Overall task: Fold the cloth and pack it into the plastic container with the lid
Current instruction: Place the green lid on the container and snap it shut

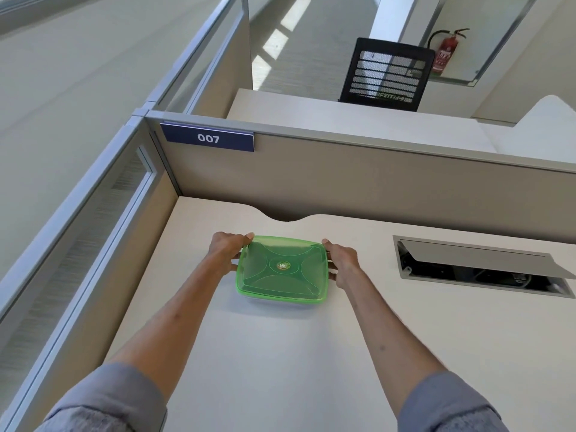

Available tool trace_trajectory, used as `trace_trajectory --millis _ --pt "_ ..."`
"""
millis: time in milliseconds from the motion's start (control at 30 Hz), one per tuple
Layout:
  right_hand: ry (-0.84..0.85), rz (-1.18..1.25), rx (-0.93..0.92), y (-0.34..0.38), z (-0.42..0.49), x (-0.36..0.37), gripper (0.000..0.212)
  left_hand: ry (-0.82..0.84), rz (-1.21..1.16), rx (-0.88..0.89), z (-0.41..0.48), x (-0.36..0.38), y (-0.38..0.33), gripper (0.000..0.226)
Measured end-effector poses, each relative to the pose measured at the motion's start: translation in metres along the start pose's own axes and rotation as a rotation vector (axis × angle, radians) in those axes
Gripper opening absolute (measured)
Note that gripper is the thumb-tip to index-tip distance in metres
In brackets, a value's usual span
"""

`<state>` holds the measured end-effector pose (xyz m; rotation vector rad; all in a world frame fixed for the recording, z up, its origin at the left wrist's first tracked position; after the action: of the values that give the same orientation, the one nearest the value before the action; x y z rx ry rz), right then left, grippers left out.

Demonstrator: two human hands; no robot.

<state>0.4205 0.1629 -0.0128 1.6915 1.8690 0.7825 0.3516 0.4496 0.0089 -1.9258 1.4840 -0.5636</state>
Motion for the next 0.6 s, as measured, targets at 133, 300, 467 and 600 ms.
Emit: trace_trajectory --millis 133,300,467,600 --pt "0.013 0.019 0.006 -0.007 -0.009 -0.007 0.044 0.014 0.005 0.056 -0.010 -0.003 0.004 0.049" --pt "0.007 -0.074 -0.036 -0.023 -0.037 -0.025 0.047 0.048 0.077 0.119 -0.024 -0.008 0.021 0.054" --pt "0.136 -0.126 -0.042 -0.070 -0.079 -0.034 0.038 0.048 0.207 0.119 -0.041 -0.020 0.055 0.048" --pt "0.179 -0.041 -0.058 -0.089 -0.092 -0.024 0.020 0.040 0.298 0.159 -0.056 -0.021 0.067 0.050"
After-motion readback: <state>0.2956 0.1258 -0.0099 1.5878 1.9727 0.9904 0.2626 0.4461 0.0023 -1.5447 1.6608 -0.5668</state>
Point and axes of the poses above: each hand's wrist, its own z-axis towards the middle knuckle, its own x-axis out of the palm, y = z × x, the point moved 5 cm from there along z, towards the middle knuckle, and after that the axes turned 11 degrees about y, right-handed, at the moved point
